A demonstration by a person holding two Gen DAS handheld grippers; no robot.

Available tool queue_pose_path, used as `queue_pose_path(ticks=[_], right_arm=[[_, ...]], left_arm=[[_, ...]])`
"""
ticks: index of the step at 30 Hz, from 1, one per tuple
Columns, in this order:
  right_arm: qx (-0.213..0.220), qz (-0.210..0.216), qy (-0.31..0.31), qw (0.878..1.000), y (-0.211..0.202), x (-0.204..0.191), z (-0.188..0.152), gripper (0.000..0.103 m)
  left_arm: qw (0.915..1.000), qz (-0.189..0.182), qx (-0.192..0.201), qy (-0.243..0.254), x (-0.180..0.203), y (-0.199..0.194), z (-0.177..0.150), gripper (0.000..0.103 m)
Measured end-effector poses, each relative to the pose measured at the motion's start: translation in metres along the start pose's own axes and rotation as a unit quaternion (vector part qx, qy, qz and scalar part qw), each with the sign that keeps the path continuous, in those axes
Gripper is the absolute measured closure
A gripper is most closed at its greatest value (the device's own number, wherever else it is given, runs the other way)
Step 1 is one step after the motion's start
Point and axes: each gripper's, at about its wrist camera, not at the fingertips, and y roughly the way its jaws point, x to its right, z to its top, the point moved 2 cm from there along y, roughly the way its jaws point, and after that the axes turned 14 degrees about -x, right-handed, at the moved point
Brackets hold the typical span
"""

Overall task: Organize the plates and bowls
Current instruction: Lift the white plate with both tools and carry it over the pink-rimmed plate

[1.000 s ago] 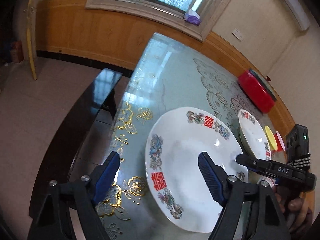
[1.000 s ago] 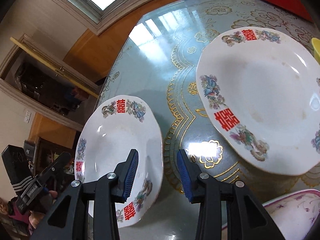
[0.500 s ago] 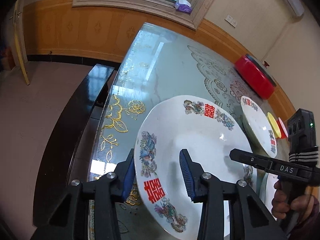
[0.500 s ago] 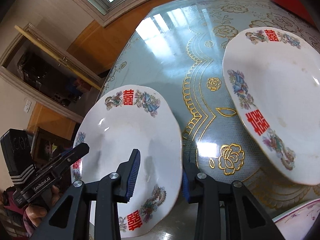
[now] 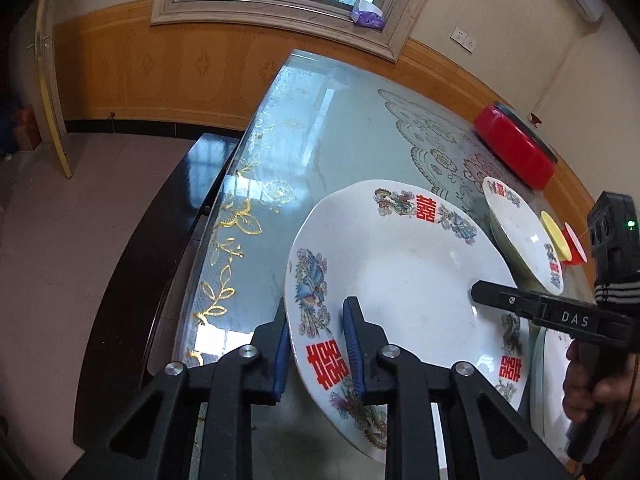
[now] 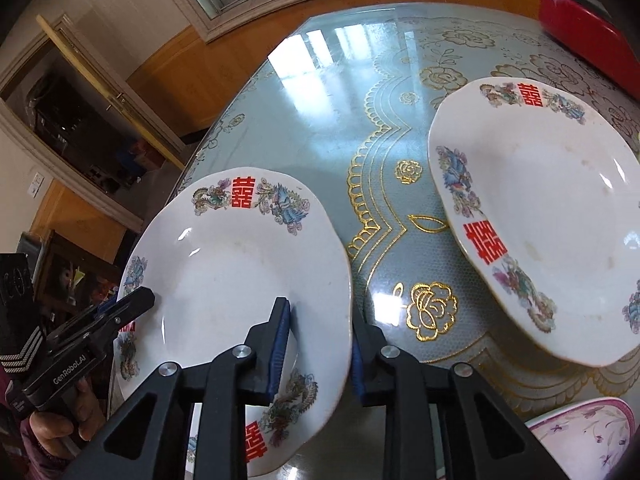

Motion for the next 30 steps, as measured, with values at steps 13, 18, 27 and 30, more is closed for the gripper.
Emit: queue_pose_path(ticks=[13, 18, 27, 30], right_arm=[[0.002, -0.017, -0.028, 0.999, -0.015, -0.004, -0.017, 0.077], [0.009, -0.028, -0.036, 0.999, -0.018, -0.005, -0.024, 0.077], [0.027, -0.04, -0.064, 0.997, -0.03, -0.012, -0.039, 0.077], [0.032, -0.043, -0.067, 0.996, -0.033, -0.012, -0.044, 0.077]], left_arm=[[0.9999, -0.003, 0.015, -0.002, 0.009, -0.014, -0.02, 0.079], [0.9998, -0.01, 0.016, -0.004, 0.011, -0.013, -0.029, 0.078], [0.9993, -0.015, 0.035, 0.006, 0.018, -0.024, -0.036, 0.078], [0.9992, -0.019, 0.035, 0.007, 0.02, -0.023, -0.04, 0.078]])
